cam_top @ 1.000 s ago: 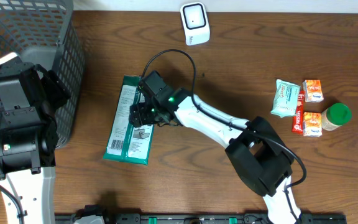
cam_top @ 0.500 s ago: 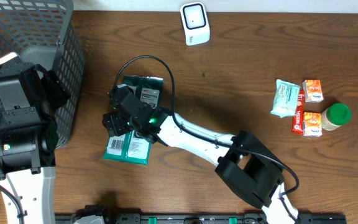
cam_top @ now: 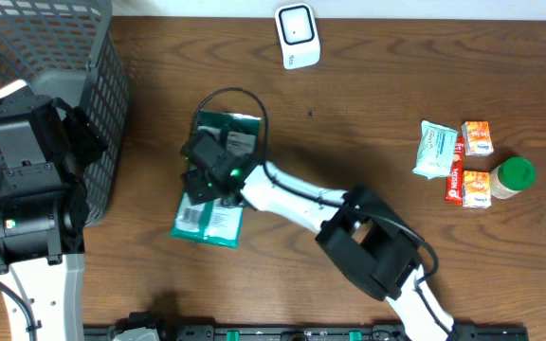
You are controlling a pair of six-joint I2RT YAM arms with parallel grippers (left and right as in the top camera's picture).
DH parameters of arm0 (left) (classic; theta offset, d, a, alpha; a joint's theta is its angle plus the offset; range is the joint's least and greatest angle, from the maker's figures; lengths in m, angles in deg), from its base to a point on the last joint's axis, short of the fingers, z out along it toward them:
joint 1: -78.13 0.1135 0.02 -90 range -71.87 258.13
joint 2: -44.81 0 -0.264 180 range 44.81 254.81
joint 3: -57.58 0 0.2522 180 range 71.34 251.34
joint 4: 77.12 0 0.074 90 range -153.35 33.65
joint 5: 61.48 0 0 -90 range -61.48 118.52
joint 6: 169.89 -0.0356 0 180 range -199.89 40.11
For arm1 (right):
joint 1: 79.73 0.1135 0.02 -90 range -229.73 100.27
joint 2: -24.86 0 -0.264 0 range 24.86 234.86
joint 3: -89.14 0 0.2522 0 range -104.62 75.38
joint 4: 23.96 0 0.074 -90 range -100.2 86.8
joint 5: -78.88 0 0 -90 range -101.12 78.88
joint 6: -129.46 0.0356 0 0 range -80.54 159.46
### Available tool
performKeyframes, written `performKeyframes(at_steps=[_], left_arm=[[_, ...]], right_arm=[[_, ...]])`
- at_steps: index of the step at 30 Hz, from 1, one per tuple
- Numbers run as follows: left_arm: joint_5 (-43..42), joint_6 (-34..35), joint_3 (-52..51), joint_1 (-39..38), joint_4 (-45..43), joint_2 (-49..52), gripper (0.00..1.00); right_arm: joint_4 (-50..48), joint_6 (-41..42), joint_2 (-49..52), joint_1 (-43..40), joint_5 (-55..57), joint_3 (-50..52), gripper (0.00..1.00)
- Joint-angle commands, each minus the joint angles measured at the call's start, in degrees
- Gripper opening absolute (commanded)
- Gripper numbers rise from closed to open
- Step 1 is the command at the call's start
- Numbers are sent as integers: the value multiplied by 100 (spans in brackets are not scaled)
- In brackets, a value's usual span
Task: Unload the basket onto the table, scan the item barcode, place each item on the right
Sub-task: 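Drag the gloves pack right toward the scanner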
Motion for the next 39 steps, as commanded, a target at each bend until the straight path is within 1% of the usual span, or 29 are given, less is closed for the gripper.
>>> performKeyframes(at_steps=[1, 4, 11, 17, 24, 27, 28, 29, 33, 37, 39], left_arm=[[76, 31, 94, 31, -2, -4, 84], [76, 31, 94, 31, -2, -4, 84], [76, 31, 94, 31, -2, -4, 84], [76, 31, 94, 31, -2, -4, 84], [76, 31, 94, 31, -2, -4, 84], [76, 31, 94, 31, -2, -4, 84], [76, 31, 94, 31, -2, -4, 84], [76, 31, 94, 31, -2, -4, 84], [76, 31, 94, 31, -2, -4, 84], [76, 31, 94, 31, -2, -4, 84], [76, 31, 94, 31, -2, -4, 84]], right_arm=[[713, -11, 63, -380, 173, 114, 64], [1156, -22, 61, -553, 173, 114, 66], [1888, -413, -175, -931, 151, 114, 68], [1985, -732, -870, -1150, 133, 111, 69], [2052, -761, -2057, -1445, 131, 111, 77], [2192, -752, -2317, -1628, 107, 111, 79], [2315, -732, -2396, -1742, 109, 111, 82], [2380, -710, -2402, -1803, 107, 111, 83], [2649, -584, -2332, -2035, 105, 142, 93], [2625, -468, -2225, -2129, 105, 313, 98], [2540, -332, -2133, -2133, 107, 417, 99]])
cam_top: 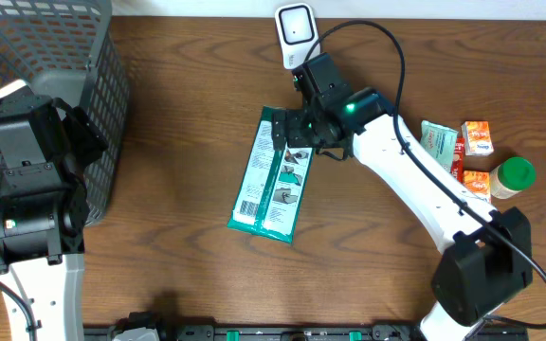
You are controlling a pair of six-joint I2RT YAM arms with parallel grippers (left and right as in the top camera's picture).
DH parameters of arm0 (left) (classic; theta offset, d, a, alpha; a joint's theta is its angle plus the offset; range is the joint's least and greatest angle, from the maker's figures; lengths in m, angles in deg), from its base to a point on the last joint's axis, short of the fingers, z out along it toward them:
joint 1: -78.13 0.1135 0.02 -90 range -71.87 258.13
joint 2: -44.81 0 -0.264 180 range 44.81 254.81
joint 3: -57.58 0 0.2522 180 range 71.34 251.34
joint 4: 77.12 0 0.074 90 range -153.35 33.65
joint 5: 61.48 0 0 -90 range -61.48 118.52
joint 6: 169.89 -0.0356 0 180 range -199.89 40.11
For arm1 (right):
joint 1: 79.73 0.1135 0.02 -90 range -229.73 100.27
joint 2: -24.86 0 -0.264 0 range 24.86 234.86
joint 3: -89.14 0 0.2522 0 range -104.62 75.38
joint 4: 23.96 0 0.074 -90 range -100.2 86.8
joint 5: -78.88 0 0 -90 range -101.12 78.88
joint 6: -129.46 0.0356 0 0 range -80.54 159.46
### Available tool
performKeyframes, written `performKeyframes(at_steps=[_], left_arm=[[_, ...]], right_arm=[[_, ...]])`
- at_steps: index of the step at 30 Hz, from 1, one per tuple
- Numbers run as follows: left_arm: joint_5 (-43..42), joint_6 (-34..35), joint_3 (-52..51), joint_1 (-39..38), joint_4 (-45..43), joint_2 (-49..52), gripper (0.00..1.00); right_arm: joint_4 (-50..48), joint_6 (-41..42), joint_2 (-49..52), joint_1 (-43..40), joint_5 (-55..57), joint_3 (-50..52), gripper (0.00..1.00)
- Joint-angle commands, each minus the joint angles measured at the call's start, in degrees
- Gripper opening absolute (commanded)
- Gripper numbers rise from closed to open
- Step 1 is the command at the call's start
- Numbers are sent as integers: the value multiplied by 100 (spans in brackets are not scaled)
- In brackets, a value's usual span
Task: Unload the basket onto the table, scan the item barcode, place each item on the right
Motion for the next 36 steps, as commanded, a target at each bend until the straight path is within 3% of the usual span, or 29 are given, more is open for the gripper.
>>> performKeyframes(at_steps=[1, 16, 29, 36], left_arm=[[76, 31, 92, 31, -4, -4, 84], [76, 31, 92, 31, -4, -4, 84], [76, 31, 92, 31, -4, -4, 84], [76, 31, 92, 31, -4, -4, 84]], right_arm=[[-125, 284, 214, 9, 17, 216, 99], [-726, 1864, 1652, 131, -343, 584, 99], [-809, 2426, 2079, 509, -667, 584, 99], [-824, 2542, 2079, 767, -271, 588, 89]])
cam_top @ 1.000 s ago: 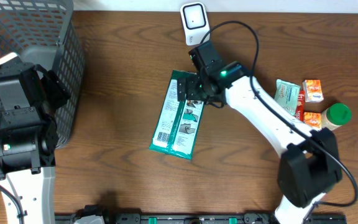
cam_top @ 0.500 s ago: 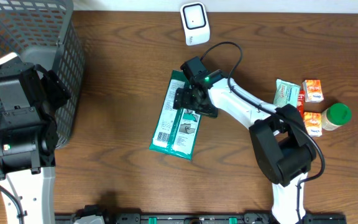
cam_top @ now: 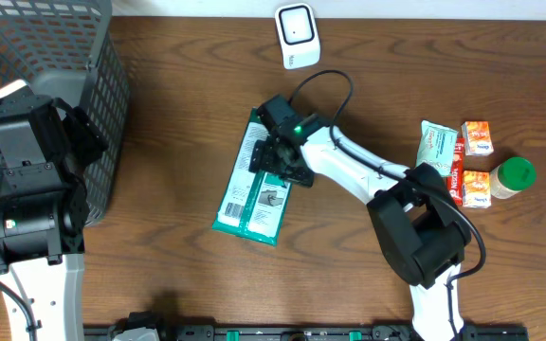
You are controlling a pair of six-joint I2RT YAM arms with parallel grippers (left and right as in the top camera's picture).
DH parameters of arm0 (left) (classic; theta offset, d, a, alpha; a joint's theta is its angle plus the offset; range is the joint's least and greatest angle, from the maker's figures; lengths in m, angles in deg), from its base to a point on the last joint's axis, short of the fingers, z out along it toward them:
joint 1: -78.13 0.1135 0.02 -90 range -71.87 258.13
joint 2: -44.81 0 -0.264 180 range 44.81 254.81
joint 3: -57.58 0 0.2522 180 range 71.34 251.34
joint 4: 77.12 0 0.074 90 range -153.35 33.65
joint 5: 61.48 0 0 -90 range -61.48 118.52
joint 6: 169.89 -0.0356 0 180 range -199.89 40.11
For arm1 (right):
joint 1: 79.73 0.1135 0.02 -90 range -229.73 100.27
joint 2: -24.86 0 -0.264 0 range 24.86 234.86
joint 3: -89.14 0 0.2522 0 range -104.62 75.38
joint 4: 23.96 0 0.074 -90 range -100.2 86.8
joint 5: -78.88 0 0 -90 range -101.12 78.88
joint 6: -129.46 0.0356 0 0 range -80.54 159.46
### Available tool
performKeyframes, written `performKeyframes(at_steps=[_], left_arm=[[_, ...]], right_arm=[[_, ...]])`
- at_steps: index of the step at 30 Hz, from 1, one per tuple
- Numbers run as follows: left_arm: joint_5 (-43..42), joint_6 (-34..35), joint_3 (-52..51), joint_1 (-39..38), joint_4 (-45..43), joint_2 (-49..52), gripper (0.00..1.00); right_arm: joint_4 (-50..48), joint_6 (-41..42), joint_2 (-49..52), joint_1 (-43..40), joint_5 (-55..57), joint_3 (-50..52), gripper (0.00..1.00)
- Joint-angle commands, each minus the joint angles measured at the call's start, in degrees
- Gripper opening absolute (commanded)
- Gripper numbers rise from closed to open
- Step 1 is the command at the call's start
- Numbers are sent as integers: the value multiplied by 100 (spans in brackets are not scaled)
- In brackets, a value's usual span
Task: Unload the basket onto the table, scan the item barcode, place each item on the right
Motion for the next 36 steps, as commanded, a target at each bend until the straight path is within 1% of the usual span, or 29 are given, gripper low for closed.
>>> performKeyframes(at_steps=[1, 4, 7, 10, 13, 17, 20, 21, 22, 23, 24, 26, 27, 32, 34, 36], left_arm=[[76, 31, 92, 31, -2, -4, 84], [76, 31, 92, 31, -2, -4, 84], [76, 31, 92, 31, -2, -4, 84], [76, 31, 92, 31, -2, -4, 84], [76, 31, 92, 31, -2, -4, 84], [76, 31, 92, 31, -2, -4, 84], [76, 31, 92, 31, -2, -4, 84], [76, 31, 92, 31, -2, -4, 84], [76, 31, 92, 31, -2, -4, 84], [76, 31, 92, 31, -2, -4, 84], [76, 31, 92, 31, -2, -4, 84], [76, 31, 92, 31, -2, -4, 84], [76, 31, 92, 31, -2, -4, 84], [76, 31, 92, 31, -2, -4, 84], [76, 31, 92, 31, -2, -4, 84], [76, 31, 92, 31, -2, -4, 84]], right_arm=[[26, 284, 461, 195, 85, 203, 88], [20, 487, 461, 321, 361, 256, 86], [-35, 704, 463, 435, 564, 361, 86], [-310, 710, 463, 544, 638, 555, 85], [-599, 704, 463, 612, 640, 761, 81], [-688, 704, 463, 619, 706, 925, 64], [-616, 688, 463, 601, 772, 955, 46], [-599, 638, 461, 599, 769, 955, 42], [-599, 560, 461, 597, 765, 955, 40], [-599, 511, 461, 597, 763, 953, 35], [-597, 459, 459, 590, 763, 949, 28], [-599, 306, 444, 549, 632, 940, 4], [-597, 214, 402, 503, 492, 940, 1], [-507, -319, 162, 186, 9, 940, 1], [-380, -485, 81, 68, 9, 940, 1], [-243, -839, 2, -72, 9, 940, 1]])
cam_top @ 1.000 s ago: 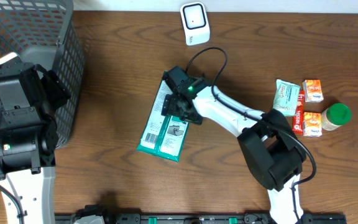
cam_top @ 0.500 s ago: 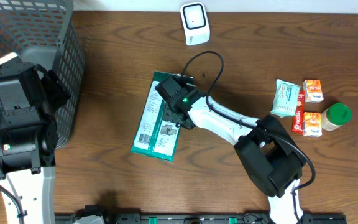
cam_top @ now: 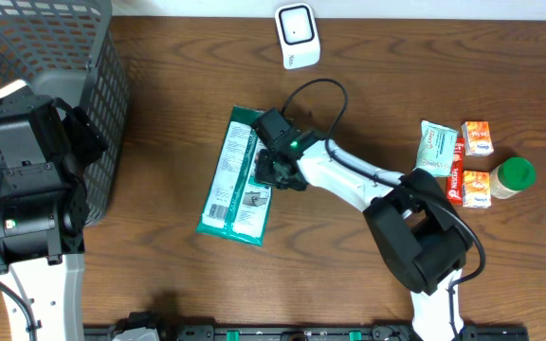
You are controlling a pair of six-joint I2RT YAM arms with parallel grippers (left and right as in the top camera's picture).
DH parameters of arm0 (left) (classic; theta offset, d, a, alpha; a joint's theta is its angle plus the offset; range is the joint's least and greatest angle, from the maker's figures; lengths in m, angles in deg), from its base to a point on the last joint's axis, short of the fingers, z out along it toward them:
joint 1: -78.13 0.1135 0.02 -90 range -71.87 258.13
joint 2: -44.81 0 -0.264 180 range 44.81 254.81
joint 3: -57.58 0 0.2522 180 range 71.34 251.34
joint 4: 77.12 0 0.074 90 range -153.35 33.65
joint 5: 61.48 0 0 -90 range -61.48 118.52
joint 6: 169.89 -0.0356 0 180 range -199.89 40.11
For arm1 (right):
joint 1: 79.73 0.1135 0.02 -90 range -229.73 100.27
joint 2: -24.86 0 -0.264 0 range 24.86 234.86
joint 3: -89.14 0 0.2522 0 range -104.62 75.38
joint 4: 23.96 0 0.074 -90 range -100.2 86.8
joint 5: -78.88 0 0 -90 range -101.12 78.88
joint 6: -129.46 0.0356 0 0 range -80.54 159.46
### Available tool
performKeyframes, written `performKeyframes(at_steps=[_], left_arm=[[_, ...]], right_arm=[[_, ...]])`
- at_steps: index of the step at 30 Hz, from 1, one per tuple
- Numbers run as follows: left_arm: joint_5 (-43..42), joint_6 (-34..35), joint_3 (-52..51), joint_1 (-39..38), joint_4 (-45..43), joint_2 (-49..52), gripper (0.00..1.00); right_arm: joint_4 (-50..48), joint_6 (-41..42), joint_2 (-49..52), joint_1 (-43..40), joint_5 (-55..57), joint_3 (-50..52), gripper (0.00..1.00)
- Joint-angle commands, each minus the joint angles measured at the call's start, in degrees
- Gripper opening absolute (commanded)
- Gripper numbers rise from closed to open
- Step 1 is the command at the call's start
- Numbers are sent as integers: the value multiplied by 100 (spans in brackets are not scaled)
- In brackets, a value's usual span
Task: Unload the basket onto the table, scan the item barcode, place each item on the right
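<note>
A long green packet (cam_top: pixel 235 180) with a white barcode label (cam_top: pixel 218 208) at its near end lies lengthwise at the table's middle, label side up. My right gripper (cam_top: pixel 265 167) is at the packet's right edge, near its far end, and looks shut on it. The white scanner (cam_top: pixel 297 36) stands at the back edge, well beyond the packet. My left arm (cam_top: pixel 28 180) stays at the left beside the basket, and its fingers cannot be made out.
A grey mesh basket (cam_top: pixel 83 57) fills the back left corner. At the right lie a pale green pouch (cam_top: pixel 436 150), two small orange boxes (cam_top: pixel 478 138), a red pack (cam_top: pixel 455 182) and a green-lidded jar (cam_top: pixel 514 176).
My right gripper and the green packet have shifted a little to the left and towards the back. The packet's tilt is about the same. The left arm has not moved.
At first my right gripper was on the packet left of centre. Then it held the packet further right, its far end just below the scanner. Later both were back near the middle, and now they are further left, away from the scanner.
</note>
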Motion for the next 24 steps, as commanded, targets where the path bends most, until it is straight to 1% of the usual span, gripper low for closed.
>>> performKeyframes(at_steps=[1, 5, 8, 19, 24], left_arm=[[76, 31, 92, 31, -2, -4, 84], [76, 31, 92, 31, -2, -4, 84], [76, 31, 92, 31, -2, -4, 84], [74, 31, 92, 31, -2, -4, 84], [76, 31, 92, 31, -2, -4, 84]], right_arm=[[428, -831, 153, -258, -72, 358, 1], [693, -1405, 70, -474, -72, 358, 1], [750, -1659, 70, -608, -138, 358, 1], [824, -1694, 70, -1163, -341, 358, 1], [758, -1692, 70, -1250, -529, 358, 2]])
